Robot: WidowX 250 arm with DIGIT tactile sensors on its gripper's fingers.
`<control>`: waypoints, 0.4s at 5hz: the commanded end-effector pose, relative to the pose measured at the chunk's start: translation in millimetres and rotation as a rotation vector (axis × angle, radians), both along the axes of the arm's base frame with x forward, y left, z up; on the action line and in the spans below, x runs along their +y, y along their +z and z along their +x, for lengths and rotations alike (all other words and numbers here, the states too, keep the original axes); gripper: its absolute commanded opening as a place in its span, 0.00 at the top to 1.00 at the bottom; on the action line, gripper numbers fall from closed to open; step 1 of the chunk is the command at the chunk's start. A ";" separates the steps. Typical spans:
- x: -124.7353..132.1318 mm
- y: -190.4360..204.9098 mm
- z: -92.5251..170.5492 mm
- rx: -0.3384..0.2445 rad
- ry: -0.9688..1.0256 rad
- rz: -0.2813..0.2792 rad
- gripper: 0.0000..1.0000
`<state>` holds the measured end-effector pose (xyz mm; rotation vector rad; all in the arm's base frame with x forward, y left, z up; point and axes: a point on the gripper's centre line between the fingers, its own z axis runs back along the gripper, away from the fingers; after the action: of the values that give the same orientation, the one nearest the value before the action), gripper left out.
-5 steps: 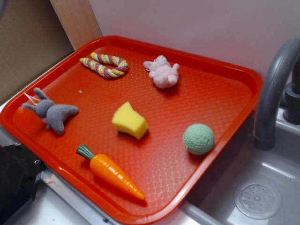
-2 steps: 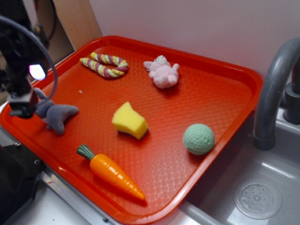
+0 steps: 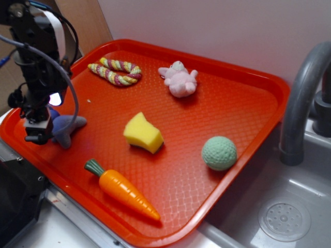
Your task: Grab the gray animal.
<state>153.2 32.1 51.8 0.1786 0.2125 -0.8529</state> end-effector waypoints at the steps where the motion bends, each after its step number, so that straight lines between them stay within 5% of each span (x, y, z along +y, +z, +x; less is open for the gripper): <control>1: 14.4 -23.2 -4.2 0.086 0.033 -0.004 0.77; 2: 12.9 -32.8 -7.1 0.064 0.088 -0.006 1.00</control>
<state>148.9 40.0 19.8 0.1404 0.2868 -0.7973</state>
